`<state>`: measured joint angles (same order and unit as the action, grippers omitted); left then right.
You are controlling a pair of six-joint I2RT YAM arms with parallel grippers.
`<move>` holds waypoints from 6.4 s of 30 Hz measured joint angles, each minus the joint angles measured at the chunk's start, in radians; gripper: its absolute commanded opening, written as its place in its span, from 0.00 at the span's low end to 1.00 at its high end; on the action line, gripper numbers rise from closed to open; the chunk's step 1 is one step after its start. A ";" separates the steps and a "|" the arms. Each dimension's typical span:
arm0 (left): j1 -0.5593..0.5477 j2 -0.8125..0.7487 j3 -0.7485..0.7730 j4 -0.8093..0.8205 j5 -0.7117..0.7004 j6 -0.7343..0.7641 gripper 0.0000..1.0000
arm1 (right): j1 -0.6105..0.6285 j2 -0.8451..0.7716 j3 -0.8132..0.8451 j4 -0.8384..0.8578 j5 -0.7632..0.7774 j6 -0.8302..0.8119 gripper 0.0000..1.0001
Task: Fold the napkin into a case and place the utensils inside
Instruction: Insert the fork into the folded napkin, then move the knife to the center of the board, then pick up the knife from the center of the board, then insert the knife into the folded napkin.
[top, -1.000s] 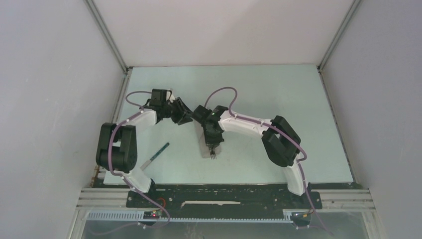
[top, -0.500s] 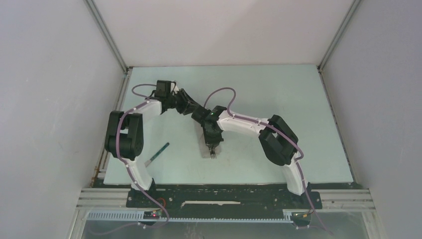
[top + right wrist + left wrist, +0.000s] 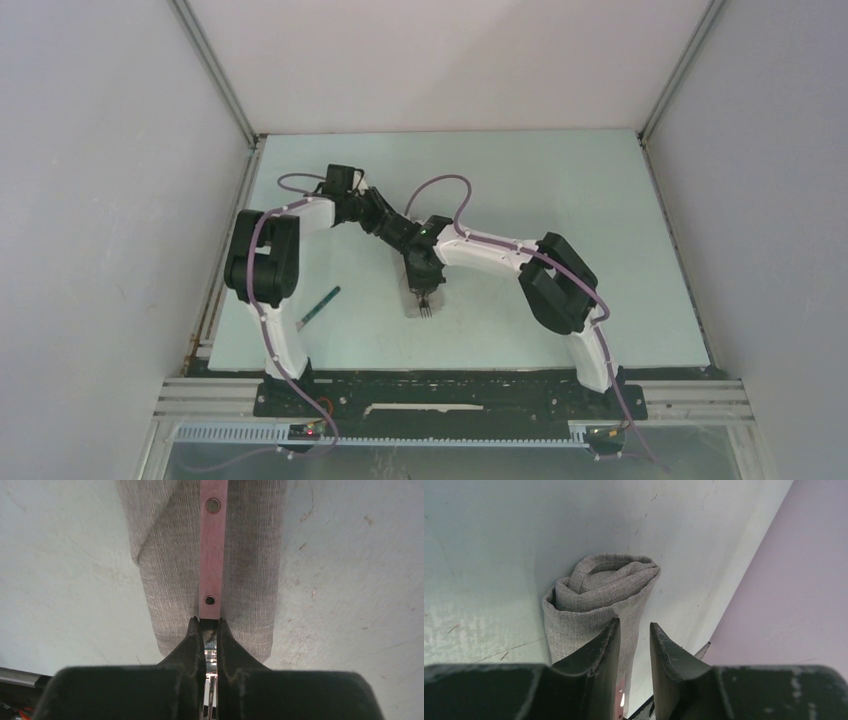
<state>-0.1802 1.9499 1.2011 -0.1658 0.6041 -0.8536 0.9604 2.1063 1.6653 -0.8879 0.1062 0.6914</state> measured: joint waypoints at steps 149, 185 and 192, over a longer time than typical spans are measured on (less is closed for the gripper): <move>-0.038 -0.151 -0.063 -0.580 -0.766 0.432 0.26 | -0.241 -1.059 -0.909 0.600 -0.423 -0.267 0.62; -0.593 -0.310 0.034 -0.803 -0.405 -0.098 0.00 | -0.241 -1.266 -0.909 0.490 -0.309 -0.246 0.99; -0.595 -0.269 0.012 -0.766 -0.402 -0.170 0.00 | -0.249 -1.320 -0.904 0.454 -0.212 -0.221 1.00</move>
<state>-0.7757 1.6806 1.2133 -0.9318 0.2024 -1.0237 0.7113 0.7864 0.7609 -0.4339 -0.1055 0.4702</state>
